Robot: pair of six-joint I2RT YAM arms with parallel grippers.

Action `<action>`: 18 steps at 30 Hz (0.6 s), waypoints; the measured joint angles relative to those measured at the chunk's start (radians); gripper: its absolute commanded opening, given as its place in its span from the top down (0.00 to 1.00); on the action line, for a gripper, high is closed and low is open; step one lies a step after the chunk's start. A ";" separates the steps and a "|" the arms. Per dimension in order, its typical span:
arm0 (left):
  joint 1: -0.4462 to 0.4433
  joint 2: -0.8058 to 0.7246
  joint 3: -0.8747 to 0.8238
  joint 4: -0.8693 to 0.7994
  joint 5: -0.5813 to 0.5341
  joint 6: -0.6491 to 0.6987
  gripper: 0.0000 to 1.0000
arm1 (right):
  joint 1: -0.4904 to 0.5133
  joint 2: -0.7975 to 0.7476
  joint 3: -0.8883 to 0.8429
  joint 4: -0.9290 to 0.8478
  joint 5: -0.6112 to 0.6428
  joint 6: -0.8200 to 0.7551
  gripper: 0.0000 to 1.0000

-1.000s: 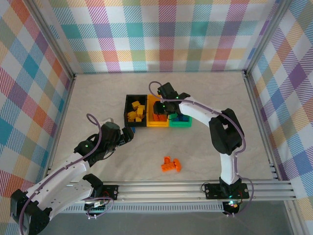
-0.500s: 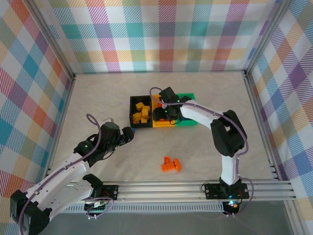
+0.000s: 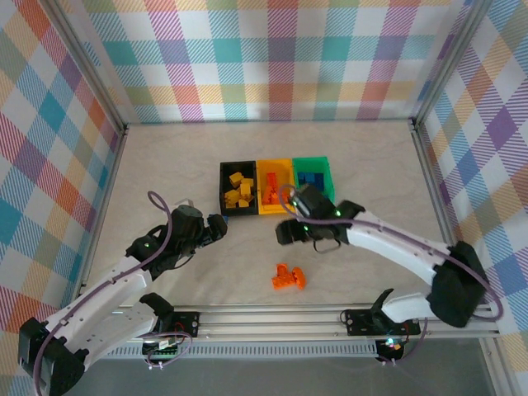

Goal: Sort the legos into containers by color

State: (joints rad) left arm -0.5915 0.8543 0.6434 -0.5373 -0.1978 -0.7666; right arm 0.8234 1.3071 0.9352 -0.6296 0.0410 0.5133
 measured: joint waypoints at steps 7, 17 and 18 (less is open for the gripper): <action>0.006 0.014 0.000 0.020 0.007 0.000 0.00 | 0.068 -0.101 -0.229 -0.117 -0.025 0.104 0.25; 0.012 0.030 0.025 0.013 0.025 0.000 0.00 | 0.113 0.019 -0.239 -0.001 -0.072 0.120 0.31; 0.012 0.029 0.026 0.012 0.025 0.000 0.00 | 0.113 0.037 -0.239 0.005 -0.071 0.115 0.34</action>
State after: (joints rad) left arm -0.5797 0.8833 0.6693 -0.5251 -0.1730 -0.7662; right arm 0.9367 1.3445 0.6960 -0.6243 -0.0299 0.6285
